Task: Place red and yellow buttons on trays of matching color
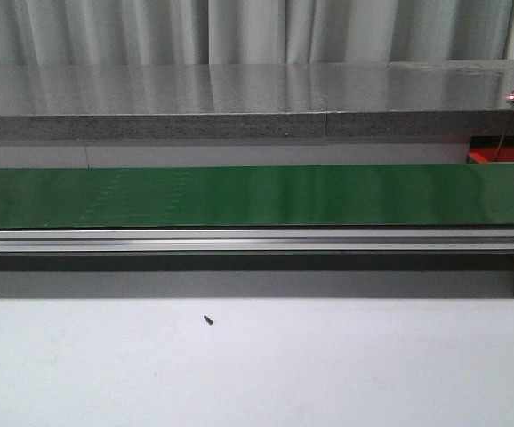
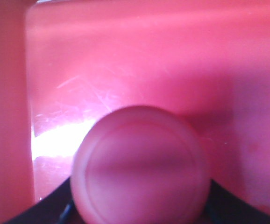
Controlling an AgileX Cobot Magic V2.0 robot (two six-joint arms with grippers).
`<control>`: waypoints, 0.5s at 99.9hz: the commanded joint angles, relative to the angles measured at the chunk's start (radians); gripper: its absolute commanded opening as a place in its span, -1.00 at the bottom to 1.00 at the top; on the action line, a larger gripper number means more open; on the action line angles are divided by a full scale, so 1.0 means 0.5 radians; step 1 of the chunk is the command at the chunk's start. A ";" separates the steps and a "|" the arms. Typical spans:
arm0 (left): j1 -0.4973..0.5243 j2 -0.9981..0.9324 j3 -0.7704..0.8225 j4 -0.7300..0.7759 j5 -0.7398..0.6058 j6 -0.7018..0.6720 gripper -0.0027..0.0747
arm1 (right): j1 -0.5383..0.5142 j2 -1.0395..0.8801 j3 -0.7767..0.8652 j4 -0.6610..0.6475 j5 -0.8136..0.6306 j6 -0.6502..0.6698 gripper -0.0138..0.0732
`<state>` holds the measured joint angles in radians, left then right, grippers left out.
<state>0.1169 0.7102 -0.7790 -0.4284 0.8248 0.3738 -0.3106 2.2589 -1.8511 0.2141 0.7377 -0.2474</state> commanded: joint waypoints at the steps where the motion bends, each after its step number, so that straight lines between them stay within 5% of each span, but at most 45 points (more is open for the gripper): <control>1: -0.009 -0.008 -0.055 -0.065 -0.133 0.008 -0.98 | -0.010 -0.133 -0.068 0.009 -0.080 -0.002 0.34; 50: -0.009 -0.008 -0.055 -0.065 -0.133 0.008 -0.98 | -0.010 -0.457 -0.068 0.026 0.008 -0.002 0.43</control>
<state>0.1169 0.7102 -0.7790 -0.4284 0.8248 0.3738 -0.3106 2.1496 -1.8536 0.2174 0.7488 -0.2474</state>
